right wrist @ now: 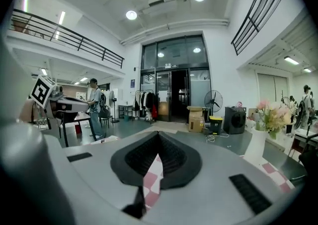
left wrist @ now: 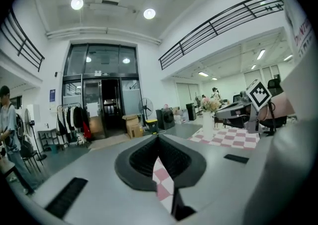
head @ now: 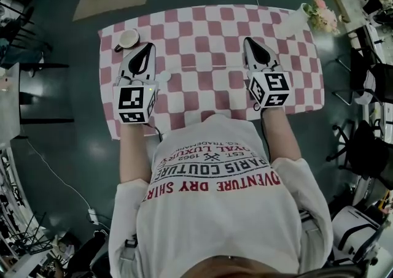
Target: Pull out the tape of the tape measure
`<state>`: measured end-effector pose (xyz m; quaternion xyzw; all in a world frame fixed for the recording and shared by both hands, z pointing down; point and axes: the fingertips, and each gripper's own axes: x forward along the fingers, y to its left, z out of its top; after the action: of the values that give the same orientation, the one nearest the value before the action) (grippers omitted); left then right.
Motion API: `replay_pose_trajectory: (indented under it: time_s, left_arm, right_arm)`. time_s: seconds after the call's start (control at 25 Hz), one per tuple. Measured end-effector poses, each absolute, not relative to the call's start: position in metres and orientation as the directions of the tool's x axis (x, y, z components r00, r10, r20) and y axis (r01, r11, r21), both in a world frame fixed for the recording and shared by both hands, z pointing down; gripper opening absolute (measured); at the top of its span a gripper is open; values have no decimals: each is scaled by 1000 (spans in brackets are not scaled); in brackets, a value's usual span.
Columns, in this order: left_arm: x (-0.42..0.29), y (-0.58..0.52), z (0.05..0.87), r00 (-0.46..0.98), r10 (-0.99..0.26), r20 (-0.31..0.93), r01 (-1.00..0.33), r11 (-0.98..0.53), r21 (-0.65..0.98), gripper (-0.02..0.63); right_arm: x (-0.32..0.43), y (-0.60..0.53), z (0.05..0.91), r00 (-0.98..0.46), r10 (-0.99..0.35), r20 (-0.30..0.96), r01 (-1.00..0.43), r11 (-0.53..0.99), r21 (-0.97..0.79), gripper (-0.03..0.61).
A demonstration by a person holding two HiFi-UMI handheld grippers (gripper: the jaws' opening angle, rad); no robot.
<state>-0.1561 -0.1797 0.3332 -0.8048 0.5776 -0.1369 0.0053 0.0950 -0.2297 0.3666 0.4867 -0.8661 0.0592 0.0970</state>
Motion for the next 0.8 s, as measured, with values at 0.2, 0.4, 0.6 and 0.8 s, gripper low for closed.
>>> replay_pose_trajectory:
  time_s: [0.2, 0.4, 0.6, 0.8]
  left_arm:
    - [-152, -175, 310, 327, -933, 152, -917, -352, -186, 17]
    - [-153, -179, 311, 327, -933, 150, -921, -350, -173, 17]
    - [-151, -180, 316, 336, -928, 163, -920, -360, -153, 17]
    - [-148, -177, 322, 350, -920, 176, -916, -376, -139, 17]
  right_arm:
    - [85, -226, 349, -548, -816, 182, -831, 556, -9, 28]
    - [79, -225, 350, -572, -801, 175, -812, 584, 19, 28]
    - [78, -223, 353, -581, -794, 180, -803, 595, 33, 26]
    - [80, -221, 357, -582, -793, 183, -803, 595, 26, 26]
